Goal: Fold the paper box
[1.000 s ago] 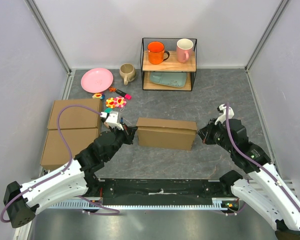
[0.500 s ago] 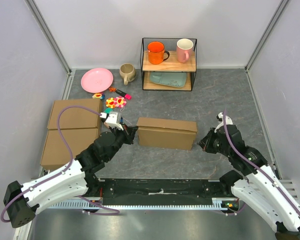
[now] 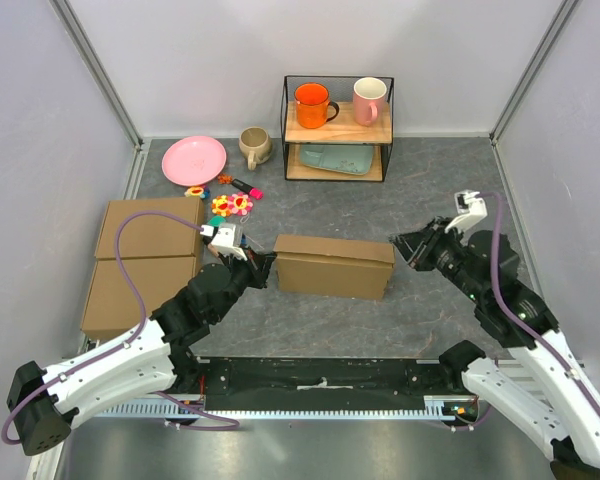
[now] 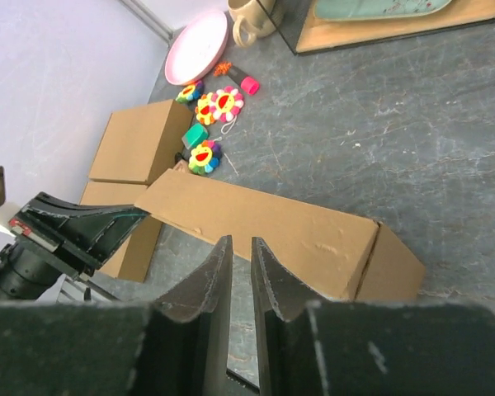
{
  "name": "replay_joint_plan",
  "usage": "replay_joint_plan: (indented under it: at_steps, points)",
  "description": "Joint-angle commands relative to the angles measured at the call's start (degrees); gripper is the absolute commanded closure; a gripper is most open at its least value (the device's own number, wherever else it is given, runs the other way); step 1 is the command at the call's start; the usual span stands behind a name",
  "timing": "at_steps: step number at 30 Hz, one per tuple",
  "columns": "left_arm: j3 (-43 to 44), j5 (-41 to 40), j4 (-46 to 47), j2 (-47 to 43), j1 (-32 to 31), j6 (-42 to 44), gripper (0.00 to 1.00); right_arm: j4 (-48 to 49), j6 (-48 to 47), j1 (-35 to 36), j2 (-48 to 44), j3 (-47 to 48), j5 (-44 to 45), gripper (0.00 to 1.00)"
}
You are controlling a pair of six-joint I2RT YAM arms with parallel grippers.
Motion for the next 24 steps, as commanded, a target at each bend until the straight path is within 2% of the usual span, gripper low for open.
replay_joint_plan:
  at_steps: [1, 4, 11, 14, 21, 24]
  points:
    - [-0.96, 0.24, -7.52, 1.16, -0.11, -0.63, 0.98, 8.22, 0.93, 0.17, 3.77, -4.1, -3.11, 0.79]
    - [-0.52, 0.33, -7.87, 0.81, -0.11, -0.54, 0.98, 10.95, 1.11, 0.17, 5.44, -8.23, -3.9, 0.8]
    - [4.05, 0.06, -12.35, -1.83, -0.11, 3.23, 0.72, 13.23, 2.43, 0.17, 5.36, -17.03, -3.81, 0.83]
    - [6.06, -0.55, -13.4, -2.97, -0.02, 5.52, 0.68, 13.94, 2.87, 0.17, 5.53, -18.0, -3.64, 0.83]
    - [12.84, -0.28, -16.75, -5.87, -0.02, 10.0, 0.66, 14.29, 2.6, 0.17, 6.94, -17.83, -3.73, 0.83]
    - [13.02, -3.62, -12.47, -7.98, -0.02, 11.32, 0.74, 14.21, 2.34, 0.17, 6.94, -17.56, -3.73, 0.83]
